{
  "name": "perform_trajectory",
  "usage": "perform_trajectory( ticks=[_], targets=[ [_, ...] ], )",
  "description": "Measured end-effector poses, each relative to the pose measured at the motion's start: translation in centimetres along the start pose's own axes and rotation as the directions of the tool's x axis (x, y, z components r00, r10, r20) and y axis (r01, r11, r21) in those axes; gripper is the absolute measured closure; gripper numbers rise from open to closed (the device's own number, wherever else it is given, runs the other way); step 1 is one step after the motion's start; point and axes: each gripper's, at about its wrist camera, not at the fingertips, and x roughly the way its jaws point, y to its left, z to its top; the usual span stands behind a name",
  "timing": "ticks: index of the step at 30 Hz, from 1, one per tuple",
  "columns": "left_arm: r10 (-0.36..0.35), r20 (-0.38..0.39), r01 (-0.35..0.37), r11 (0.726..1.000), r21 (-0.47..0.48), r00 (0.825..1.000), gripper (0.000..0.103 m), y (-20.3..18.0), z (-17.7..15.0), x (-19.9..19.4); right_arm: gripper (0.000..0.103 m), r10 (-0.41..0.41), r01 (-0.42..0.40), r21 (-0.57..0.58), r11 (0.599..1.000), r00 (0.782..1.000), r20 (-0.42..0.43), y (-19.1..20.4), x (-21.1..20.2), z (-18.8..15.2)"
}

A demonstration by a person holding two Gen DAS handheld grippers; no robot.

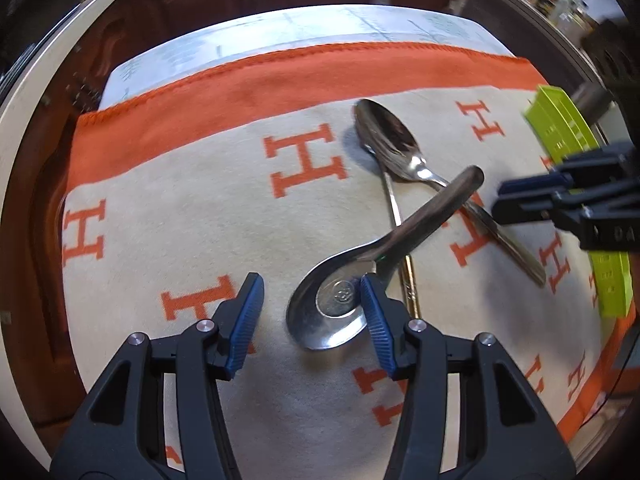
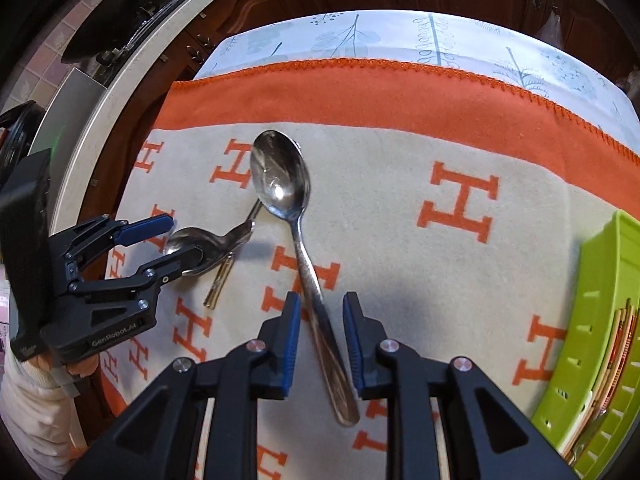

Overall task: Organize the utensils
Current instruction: 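Grasp the steel soup spoon with the left tool while the right tool grasps a small teaspoon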

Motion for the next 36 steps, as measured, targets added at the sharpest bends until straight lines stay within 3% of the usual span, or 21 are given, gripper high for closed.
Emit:
perform_trajectory(
  ticks=[2,4,7,9,14,19,27,36],
  targets=[
    [0.001,0.005,-0.001,1.000,0.030,1.000,0.058,-0.7,0.0,0.1,0.082,-0.002,0.002,-0.005,1.000,1.000,0.002,0.0,0.1,0.1],
    [-0.018,0.008,0.018,0.999,0.046,1.000,0.073,-1.2,0.0,-0.2,0.082,-0.006,0.006,-0.007,1.000,1.000,0.003,0.0,0.3,0.2],
    [-0.009,0.001,0.009,0.998,0.062,1.000,0.078,-2.3,-0.2,-0.5,0.082,-0.002,0.002,-0.005,1.000,1.000,0.002,0.1,0.7,0.2],
    [-0.029,-0.013,0.030,0.999,0.042,0.999,0.086,-2.9,-0.6,-0.7,0.082,0.001,-0.001,-0.005,1.000,1.000,0.005,0.1,0.8,0.2],
    [-0.013,-0.002,0.012,0.997,-0.072,1.000,0.093,-3.8,-2.3,-1.6,0.082,-0.007,0.007,-0.008,1.000,1.000,0.028,0.4,0.6,0.1],
    [-0.028,0.036,0.037,0.955,-0.296,0.999,0.099,-2.9,-3.6,-2.3,0.082,0.012,-0.011,-0.021,1.000,0.997,0.075,1.2,-0.5,0.1],
    [0.002,0.065,0.027,0.894,-0.448,0.998,0.102,-2.8,-5.9,-3.3,0.082,0.084,-0.085,0.025,0.996,0.996,0.042,3.4,1.4,1.7],
    [-0.037,0.089,0.081,0.818,-0.569,0.995,0.102,-0.5,-8.6,-3.9,0.081,-0.081,0.081,0.009,0.997,0.996,0.034,6.7,3.7,2.8]
  ],
)
